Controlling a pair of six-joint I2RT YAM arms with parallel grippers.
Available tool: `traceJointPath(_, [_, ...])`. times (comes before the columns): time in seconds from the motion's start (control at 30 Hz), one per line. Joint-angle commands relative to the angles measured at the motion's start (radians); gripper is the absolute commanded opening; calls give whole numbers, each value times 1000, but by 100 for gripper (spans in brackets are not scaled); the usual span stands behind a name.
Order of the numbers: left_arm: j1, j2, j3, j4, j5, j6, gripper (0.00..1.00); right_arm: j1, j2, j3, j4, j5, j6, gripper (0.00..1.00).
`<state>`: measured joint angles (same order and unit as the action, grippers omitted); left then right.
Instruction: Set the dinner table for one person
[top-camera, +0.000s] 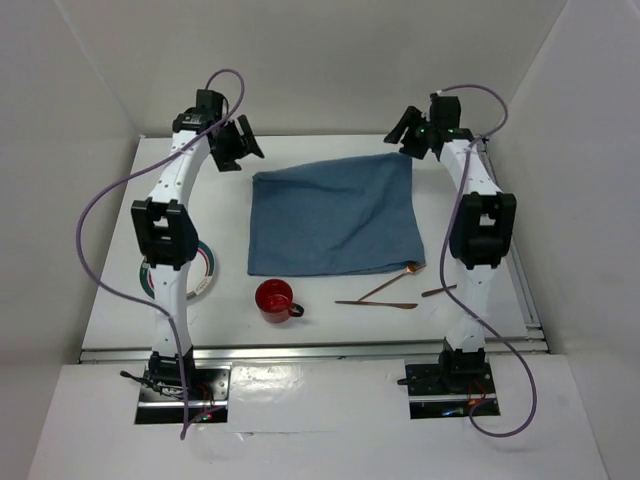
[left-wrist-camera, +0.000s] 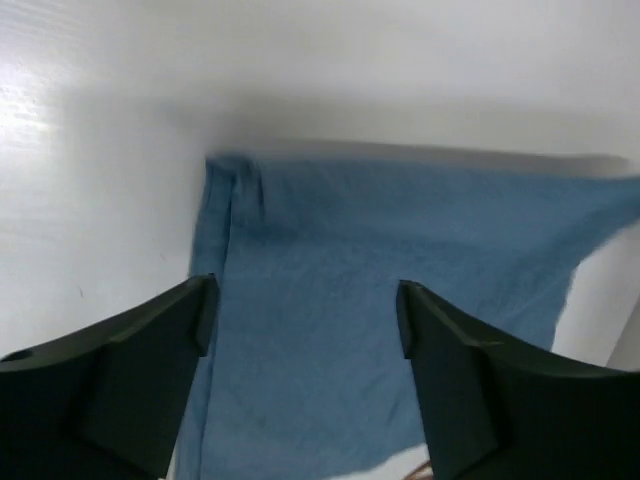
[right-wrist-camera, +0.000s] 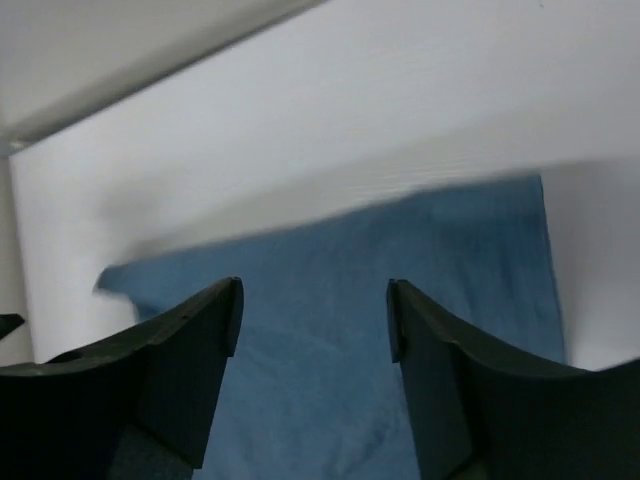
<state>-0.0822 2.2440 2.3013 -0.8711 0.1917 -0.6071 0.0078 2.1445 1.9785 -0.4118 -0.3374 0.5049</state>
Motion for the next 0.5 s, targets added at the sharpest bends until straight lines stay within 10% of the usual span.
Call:
traceJointPath(0.0, [58, 124, 194, -68, 58, -19, 93, 12, 90, 172, -80, 35, -23, 73])
traceJointPath(0.13, [58, -6, -65, 59, 46, -5, 100, 32, 26, 27, -13, 73, -34, 91])
traceJointPath(0.23, [41, -104, -240, 103, 35, 36, 96, 32, -43, -114, -4, 101, -45, 77])
traceJointPath(0.33, [-19, -139, -371, 112, 20, 87, 47, 43, -122, -283, 10, 149, -45, 49])
traceJointPath(0.37, [-36, -149, -403, 112, 20, 87, 14, 43, -144, -331, 21, 175, -45, 29])
traceJointPath(0.47, [-105, -162, -506, 123, -15, 87, 0, 54, -208, -473, 31, 175, -45, 14])
